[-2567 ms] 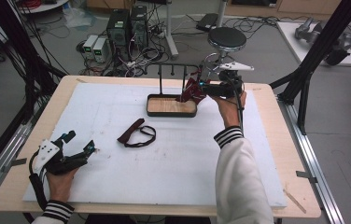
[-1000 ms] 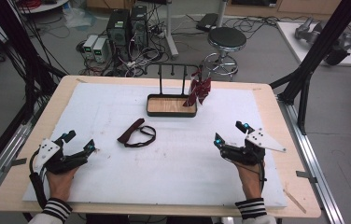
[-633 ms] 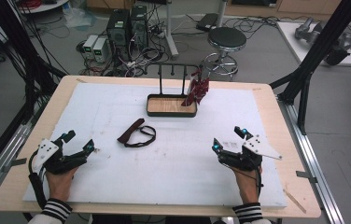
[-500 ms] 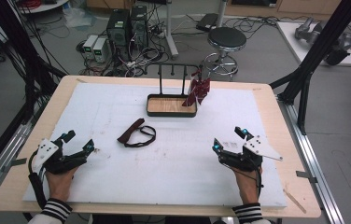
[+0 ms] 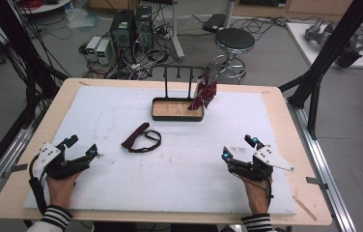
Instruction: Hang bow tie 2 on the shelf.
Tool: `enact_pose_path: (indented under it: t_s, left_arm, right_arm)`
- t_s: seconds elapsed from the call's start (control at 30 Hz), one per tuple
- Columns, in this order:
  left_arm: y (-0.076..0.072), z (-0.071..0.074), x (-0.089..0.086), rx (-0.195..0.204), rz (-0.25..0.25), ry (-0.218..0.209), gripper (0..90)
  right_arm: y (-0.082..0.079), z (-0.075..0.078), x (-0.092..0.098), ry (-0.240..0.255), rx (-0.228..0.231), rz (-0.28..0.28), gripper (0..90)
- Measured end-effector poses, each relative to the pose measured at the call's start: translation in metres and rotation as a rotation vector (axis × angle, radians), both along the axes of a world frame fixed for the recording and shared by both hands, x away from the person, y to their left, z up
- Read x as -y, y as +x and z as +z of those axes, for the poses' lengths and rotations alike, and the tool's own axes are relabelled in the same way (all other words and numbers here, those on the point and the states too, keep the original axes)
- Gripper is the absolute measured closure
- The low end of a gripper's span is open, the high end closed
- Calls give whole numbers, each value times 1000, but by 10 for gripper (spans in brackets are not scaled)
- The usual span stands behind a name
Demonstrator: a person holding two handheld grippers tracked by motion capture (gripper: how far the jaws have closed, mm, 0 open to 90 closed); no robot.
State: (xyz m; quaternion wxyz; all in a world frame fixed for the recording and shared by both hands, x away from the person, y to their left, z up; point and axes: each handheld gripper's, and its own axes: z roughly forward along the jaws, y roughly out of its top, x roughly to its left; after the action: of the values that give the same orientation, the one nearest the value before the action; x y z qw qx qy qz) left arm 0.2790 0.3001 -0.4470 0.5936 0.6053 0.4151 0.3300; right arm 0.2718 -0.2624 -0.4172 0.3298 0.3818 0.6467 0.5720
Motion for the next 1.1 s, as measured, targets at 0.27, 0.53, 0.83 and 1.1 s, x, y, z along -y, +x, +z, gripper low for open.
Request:
enact_pose_path:
  t_s: [0.27,0.53,0.83,1.1]
  left_arm:
    - [7,26,1,-36,-53,27,149]
    - [25,56,12,-110,-161,117,141]
    - [57,82,38,-270,-298,208,140]
    - [85,98,56,-381,-330,302,142]
  right_arm:
    - [-2,-10,6,10,-15,-21,105]
    - [-4,-19,12,23,-14,-32,105]
    - [-8,-28,12,21,-4,-29,105]
    - [-10,-33,11,23,9,-24,105]
